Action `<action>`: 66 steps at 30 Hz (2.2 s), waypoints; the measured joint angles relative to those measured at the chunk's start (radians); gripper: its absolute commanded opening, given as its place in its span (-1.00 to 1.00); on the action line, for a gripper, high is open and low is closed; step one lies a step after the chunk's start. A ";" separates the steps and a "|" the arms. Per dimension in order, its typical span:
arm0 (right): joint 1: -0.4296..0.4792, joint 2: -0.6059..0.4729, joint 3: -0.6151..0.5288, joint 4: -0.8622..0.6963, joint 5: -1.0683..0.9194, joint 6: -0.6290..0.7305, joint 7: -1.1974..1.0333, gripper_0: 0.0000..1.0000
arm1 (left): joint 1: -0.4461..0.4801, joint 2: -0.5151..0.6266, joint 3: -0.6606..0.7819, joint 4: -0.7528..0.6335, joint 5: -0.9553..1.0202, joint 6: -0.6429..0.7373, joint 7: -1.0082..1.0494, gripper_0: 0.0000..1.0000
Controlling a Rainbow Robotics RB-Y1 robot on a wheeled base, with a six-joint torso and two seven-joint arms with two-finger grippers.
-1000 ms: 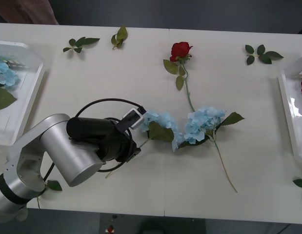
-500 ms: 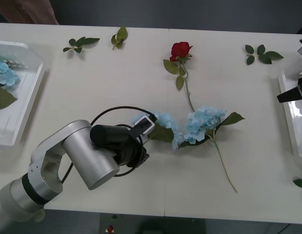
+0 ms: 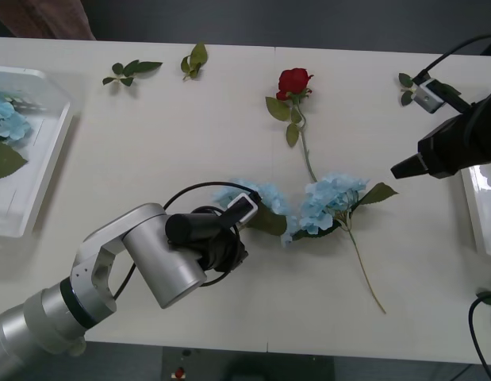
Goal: Put the red flowers into the right box and the blue flowers into the left box
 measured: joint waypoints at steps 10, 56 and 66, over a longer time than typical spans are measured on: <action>0.116 0.029 0.153 -0.116 0.032 -0.128 -0.045 1.00 | 0.000 0.000 -0.007 0.013 -0.009 -0.009 0.000 -1.00; 0.316 0.032 0.460 -0.168 0.283 -0.336 -0.329 1.00 | 0.090 0.524 0.868 -0.323 0.414 0.487 0.012 -1.00; 0.316 0.083 0.459 -0.101 0.342 -0.372 -0.329 1.00 | 0.091 0.524 0.919 -0.038 0.414 0.396 -0.041 -1.00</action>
